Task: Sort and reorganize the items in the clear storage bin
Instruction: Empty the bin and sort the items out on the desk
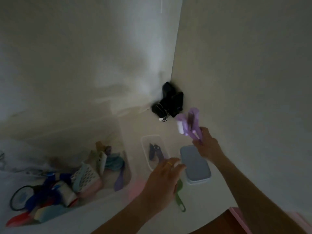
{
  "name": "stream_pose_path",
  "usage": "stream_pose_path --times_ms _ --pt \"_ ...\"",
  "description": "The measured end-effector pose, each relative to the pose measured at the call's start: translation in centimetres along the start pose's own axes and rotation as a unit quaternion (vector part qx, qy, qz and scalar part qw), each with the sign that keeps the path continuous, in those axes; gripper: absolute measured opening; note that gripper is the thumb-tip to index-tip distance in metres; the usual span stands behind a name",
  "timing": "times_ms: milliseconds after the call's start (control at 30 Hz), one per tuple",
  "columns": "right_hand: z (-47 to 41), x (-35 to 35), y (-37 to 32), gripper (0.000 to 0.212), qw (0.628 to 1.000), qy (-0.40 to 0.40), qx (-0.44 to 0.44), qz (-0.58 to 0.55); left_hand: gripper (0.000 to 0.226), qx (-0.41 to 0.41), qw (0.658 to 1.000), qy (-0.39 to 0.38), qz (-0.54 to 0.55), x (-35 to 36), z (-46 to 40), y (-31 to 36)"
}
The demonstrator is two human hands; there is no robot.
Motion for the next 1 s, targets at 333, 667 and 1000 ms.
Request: stream_pose_path --times_ms 333,667,1000 --pt "-12.8 4.1 8.7 0.066 0.916 -0.154 -0.22 0.297 0.051 -0.018 0.966 -0.203 -0.161 14.3 -5.9 -1.2" --pt "-14.7 4.9 12.9 0.067 0.916 -0.253 -0.127 0.285 0.047 -0.021 0.963 -0.18 -0.2 14.8 -5.6 -1.6" --pt "-6.1 1.4 8.5 0.036 0.992 0.024 -0.084 0.09 0.054 -0.068 0.982 -0.119 -0.132 8.3 -4.7 -0.7"
Point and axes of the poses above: each hand's wrist, its own z-axis away from the middle knuckle, its own x-axis out of the palm, y = z × x, the point moved 1 cm from there along -z, towards the middle knuckle, and after that the axes turned 8 degrees about -x, right-handed, at the moved point
